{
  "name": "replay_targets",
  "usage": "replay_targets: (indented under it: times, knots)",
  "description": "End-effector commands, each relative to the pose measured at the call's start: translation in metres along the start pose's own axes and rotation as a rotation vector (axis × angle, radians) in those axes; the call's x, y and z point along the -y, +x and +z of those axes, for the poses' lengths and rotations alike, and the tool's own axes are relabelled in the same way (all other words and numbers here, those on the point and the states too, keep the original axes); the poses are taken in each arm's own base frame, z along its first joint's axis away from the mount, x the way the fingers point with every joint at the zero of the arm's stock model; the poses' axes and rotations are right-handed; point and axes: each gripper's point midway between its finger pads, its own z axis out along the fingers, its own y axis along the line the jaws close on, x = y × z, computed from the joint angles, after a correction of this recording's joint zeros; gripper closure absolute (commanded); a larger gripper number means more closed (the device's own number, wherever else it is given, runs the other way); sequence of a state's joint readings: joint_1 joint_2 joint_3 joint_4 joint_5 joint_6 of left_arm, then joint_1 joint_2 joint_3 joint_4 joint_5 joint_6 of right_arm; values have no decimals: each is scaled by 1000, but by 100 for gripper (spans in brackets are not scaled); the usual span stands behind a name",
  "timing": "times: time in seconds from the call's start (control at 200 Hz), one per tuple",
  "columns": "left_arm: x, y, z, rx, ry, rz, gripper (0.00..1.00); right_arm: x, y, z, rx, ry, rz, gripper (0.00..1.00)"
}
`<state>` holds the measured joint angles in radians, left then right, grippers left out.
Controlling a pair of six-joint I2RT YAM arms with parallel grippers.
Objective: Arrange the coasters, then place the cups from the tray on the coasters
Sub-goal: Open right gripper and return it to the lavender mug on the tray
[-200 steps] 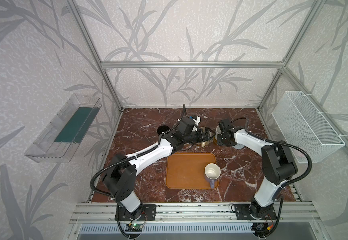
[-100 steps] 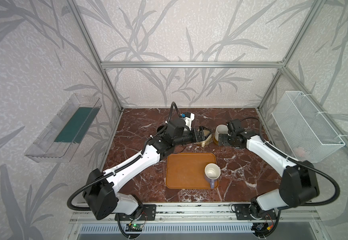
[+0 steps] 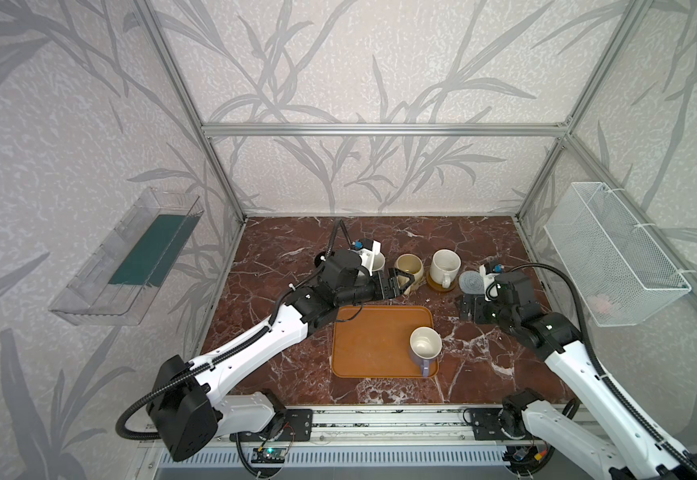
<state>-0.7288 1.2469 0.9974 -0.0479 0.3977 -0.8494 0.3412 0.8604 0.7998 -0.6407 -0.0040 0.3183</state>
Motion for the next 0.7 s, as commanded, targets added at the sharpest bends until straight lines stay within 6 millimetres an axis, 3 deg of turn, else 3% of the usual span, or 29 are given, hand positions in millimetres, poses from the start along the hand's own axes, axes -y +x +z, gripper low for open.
replay_targets:
  times: [0.0,0.13,0.32,0.52,0.695]
  knots:
    - [3,-2,-17,34,6,21,7,-16,27,-4,-107,-107,50,1]
    - [-13,8,-26,27,-55,28,6,-23,53,-4,-168,-151,83,1]
    - [-41,16,-42,55,-182,32,4,-31,87,0,-203,-112,3,1]
    - [-51,35,-36,-36,-197,-9,4,-48,115,-1,-243,-125,-69,1]
    - [-68,58,-31,-118,-219,-39,4,-66,124,0,-230,-170,-104,1]
